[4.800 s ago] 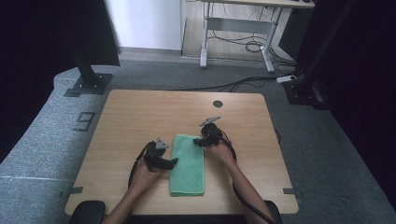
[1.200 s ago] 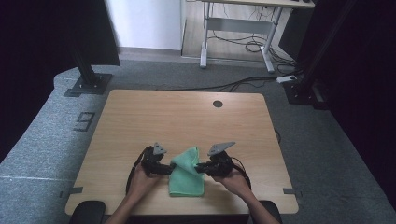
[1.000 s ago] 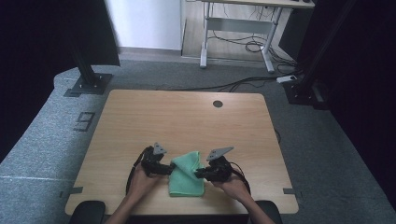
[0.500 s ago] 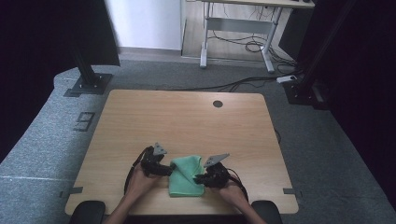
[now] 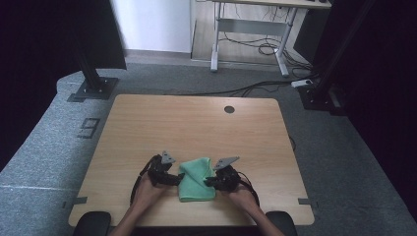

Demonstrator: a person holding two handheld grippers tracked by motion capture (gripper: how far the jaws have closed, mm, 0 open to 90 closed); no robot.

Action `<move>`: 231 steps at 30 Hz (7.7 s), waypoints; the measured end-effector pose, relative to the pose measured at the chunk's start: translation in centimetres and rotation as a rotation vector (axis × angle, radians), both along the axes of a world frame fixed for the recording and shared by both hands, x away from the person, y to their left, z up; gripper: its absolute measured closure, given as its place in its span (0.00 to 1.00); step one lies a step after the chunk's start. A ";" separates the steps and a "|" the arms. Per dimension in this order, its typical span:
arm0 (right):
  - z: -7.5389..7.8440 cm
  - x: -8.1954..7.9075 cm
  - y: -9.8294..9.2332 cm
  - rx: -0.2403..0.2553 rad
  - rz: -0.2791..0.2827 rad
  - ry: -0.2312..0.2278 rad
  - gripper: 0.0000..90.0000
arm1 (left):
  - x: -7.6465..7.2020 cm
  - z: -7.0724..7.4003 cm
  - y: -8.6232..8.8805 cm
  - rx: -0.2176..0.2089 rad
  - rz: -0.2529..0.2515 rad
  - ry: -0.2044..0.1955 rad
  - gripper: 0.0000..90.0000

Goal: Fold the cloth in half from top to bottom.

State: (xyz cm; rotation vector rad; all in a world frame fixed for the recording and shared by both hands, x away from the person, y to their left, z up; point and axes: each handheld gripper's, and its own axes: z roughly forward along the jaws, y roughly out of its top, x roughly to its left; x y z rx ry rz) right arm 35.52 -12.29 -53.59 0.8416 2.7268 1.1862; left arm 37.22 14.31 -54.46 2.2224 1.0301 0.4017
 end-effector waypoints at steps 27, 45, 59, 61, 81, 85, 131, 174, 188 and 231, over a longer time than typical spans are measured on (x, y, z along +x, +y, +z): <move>1.3 0.2 -0.7 0.049 0.008 -0.004 0.82 | 1.9 -0.3 0.3 -0.034 0.064 -0.012 0.16; 1.5 -0.2 -2.0 0.047 -0.036 -0.019 0.91 | 1.9 -0.3 0.4 -0.036 0.057 -0.010 0.16; 0.9 0.2 -0.7 -0.035 -0.007 -0.058 0.90 | 1.6 0.2 0.6 -0.030 0.016 0.019 0.17; 0.5 0.1 -0.8 -0.034 -0.010 -0.038 0.90 | 1.2 0.9 0.7 -0.027 -0.005 0.022 0.17; -0.8 0.4 -1.6 0.040 -0.058 0.026 0.88 | 6.0 8.7 -6.7 -0.098 -0.215 0.092 0.50; -0.9 0.5 -1.8 0.052 -0.060 0.032 0.88 | 7.0 8.6 -8.4 -0.066 -0.224 0.124 0.57; -0.9 0.5 -1.9 0.065 -0.065 0.045 0.85 | 4.8 9.2 -6.5 -0.021 -0.248 0.224 0.98; 1.5 2.2 -3.0 0.089 -0.174 -0.054 0.28 | -1.8 6.1 0.4 -0.100 -0.102 0.128 0.41; -0.5 1.0 -2.3 -0.005 -0.165 -0.067 0.25 | -3.4 1.7 -0.2 -0.002 -0.083 0.154 0.37; 0.9 -1.2 -2.8 -0.024 -0.129 -0.111 0.39 | -3.6 2.7 1.0 -0.097 -0.083 0.074 0.38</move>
